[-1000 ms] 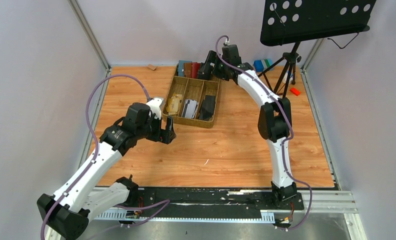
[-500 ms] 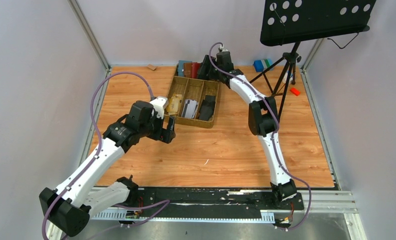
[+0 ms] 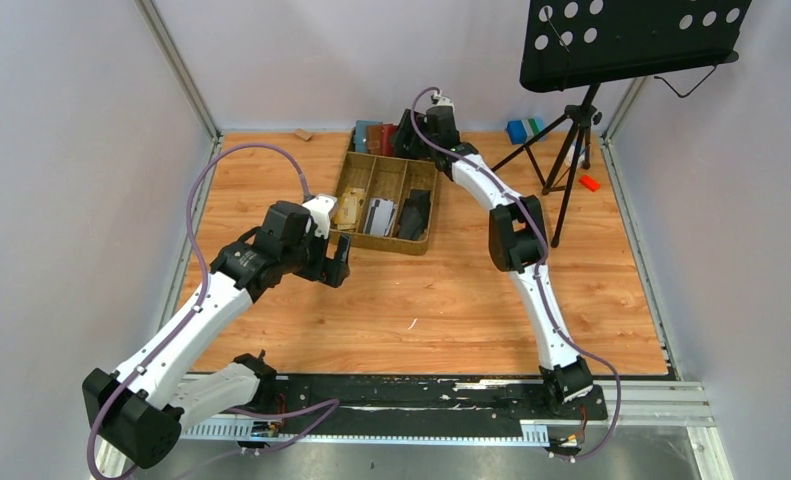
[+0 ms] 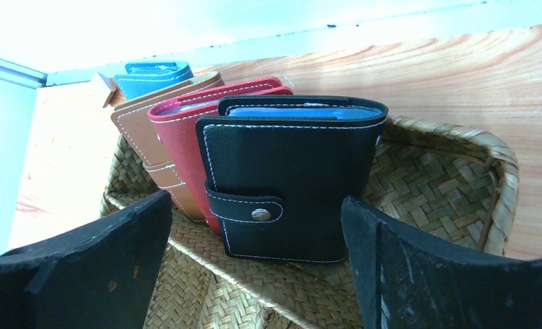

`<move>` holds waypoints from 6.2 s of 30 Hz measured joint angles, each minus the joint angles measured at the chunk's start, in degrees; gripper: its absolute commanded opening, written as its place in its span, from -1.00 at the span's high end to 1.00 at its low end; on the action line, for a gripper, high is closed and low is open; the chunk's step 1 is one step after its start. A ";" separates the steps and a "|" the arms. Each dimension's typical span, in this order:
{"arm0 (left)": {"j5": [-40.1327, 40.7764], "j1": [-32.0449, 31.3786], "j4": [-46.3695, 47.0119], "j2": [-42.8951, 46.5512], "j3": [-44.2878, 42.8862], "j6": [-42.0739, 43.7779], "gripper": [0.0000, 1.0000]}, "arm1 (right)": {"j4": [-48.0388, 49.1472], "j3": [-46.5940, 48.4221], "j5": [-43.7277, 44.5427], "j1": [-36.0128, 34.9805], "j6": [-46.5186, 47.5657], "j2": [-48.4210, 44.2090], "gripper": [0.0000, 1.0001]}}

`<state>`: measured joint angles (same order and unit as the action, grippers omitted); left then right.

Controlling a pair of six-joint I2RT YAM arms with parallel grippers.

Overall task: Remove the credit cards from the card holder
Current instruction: Pick up the card holder from the storage box, then place the card holder at the center of the board, then open the card holder at the center of the board.

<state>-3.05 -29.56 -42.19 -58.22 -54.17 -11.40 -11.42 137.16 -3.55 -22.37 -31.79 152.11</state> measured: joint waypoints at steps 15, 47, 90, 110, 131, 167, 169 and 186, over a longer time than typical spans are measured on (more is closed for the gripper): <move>-0.11 0.00 1.40 0.09 0.02 -0.13 -0.99 | 1.86 1.53 1.99 0.33 -0.68 1.62 0.48; -2.64 0.00 6.23 6.69 6.16 -3.91 -1.00 | -2.12 2.40 5.84 -0.39 4.55 0.83 -1.00; -6.01 0.00 12.28 1.44 7.32 -5.29 -0.98 | 1.90 -9.09 -8.70 5.75 -6.95 -18.58 0.76; -8.24 -13.38 24.87 -2.23 9.49 -22.25 -1.00 | -15.67 -84.17 -12.68 6.60 -1.07 -82.42 -1.00; -1.36 -21.42 25.07 -25.38 -5.57 -30.84 -0.96 | -34.14 -84.41 -7.89 5.99 15.56 -78.29 -0.81; 2.95 -21.42 28.76 -4.13 12.04 -38.93 -0.96 | -29.09 -83.36 -6.40 0.09 15.13 -60.85 0.78; 2.95 -21.42 29.46 -4.20 12.57 -39.34 -0.96 | -29.81 -83.32 -8.11 0.11 15.21 -62.42 0.82; -2.12 -23.15 39.78 -16.02 12.48 -41.64 -1.00 | -31.52 -83.34 -26.34 -0.11 11.08 -77.55 0.89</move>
<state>-5.17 -52.71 -2.42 -74.24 -41.69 -53.04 -42.94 53.82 -29.89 -22.48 -20.71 74.56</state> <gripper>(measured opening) 0.997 0.131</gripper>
